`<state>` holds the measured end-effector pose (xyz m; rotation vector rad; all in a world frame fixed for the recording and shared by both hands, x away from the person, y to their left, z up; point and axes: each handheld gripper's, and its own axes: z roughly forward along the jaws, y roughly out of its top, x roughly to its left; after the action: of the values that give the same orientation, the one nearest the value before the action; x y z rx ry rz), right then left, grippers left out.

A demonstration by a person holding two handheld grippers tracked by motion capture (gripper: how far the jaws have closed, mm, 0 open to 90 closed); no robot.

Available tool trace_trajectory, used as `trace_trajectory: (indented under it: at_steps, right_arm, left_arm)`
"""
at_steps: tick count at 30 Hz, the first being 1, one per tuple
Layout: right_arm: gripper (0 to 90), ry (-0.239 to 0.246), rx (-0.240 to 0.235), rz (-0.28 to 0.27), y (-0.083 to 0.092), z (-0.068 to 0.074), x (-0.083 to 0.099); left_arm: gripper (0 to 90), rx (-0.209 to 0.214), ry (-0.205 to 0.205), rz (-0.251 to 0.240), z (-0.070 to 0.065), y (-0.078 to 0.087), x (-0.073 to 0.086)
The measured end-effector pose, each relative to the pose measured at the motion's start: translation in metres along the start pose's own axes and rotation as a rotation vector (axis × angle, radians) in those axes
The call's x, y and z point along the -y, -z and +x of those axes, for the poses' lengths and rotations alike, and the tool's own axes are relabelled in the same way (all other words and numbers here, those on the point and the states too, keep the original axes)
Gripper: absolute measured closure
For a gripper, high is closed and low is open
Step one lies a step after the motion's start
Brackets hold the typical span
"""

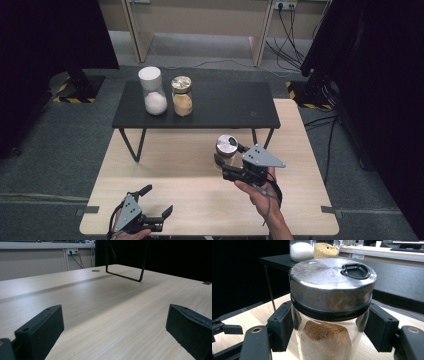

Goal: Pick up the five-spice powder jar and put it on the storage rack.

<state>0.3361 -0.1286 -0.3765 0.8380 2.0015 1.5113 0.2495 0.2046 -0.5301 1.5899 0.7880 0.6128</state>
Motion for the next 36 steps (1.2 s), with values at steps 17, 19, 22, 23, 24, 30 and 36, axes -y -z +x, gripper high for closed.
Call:
trace_trajectory:
  at_steps: [17,19,22,23,24,30,36]
  right_arm:
    - [31.0,-0.006,-0.048,-0.006,-0.009,-0.005,-0.031]
    - [31.0,-0.006,-0.053,-0.006,-0.009,-0.005,-0.035]
    - [31.0,0.001,-0.054,-0.008,-0.01,-0.004,-0.041]
    - [31.0,0.002,-0.056,-0.009,-0.011,-0.004,-0.045]
    - [31.0,0.0,-0.06,-0.01,-0.011,-0.004,-0.046]
    - [31.0,-0.006,-0.077,0.003,-0.018,-0.006,-0.059]
    - [31.0,0.004,-0.064,0.015,-0.025,-0.007,-0.068]
  left_arm:
    - [1.0,0.007,0.0,0.002,0.0,0.0,0.0]
    - [1.0,0.007,0.0,0.001,0.0,0.0,0.0]
    - [1.0,0.008,0.001,0.001,0.0,0.0,0.0]
    - [1.0,0.009,0.002,0.002,0.0,-0.001,0.0]
    - [1.0,0.009,0.002,0.002,0.0,0.0,0.0]
    - [1.0,0.009,0.003,0.001,0.0,0.0,0.0]
    - [1.0,0.01,0.003,0.003,0.0,0.0,0.0]
